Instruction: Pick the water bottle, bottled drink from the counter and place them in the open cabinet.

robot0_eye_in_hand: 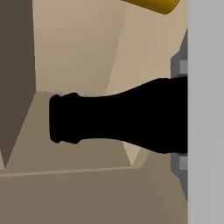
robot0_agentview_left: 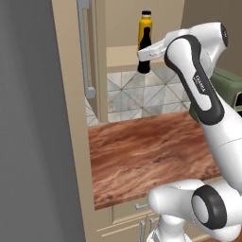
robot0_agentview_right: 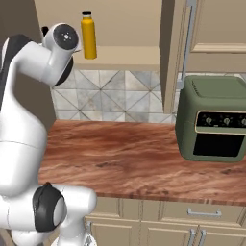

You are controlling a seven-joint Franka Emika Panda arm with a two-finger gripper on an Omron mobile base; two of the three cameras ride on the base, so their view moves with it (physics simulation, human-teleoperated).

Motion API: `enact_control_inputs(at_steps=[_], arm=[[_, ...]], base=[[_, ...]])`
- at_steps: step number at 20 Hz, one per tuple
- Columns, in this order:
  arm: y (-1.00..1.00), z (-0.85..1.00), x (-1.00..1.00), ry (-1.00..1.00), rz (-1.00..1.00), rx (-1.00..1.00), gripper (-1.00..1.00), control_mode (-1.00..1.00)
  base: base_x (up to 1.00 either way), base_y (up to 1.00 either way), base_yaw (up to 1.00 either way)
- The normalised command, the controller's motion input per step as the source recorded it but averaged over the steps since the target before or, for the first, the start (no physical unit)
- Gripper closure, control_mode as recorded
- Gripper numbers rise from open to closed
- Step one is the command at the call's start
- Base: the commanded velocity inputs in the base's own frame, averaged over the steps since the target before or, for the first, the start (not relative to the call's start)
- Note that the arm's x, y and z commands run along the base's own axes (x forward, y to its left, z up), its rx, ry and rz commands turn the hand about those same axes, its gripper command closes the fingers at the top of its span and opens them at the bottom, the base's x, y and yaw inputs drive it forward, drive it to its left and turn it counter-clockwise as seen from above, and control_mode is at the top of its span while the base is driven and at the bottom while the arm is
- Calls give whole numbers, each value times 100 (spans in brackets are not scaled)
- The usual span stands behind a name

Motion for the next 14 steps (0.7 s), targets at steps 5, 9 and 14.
enact_control_inputs(at_steps=[5,9,14], arm=[[0,6,26,0,-1,12,100,-100],[3,0,28,-4,0,0,100,-100],[4,0,29,-5,0,0,100,-100]], base=[[0,0,0],[0,0,0],[0,0,0]])
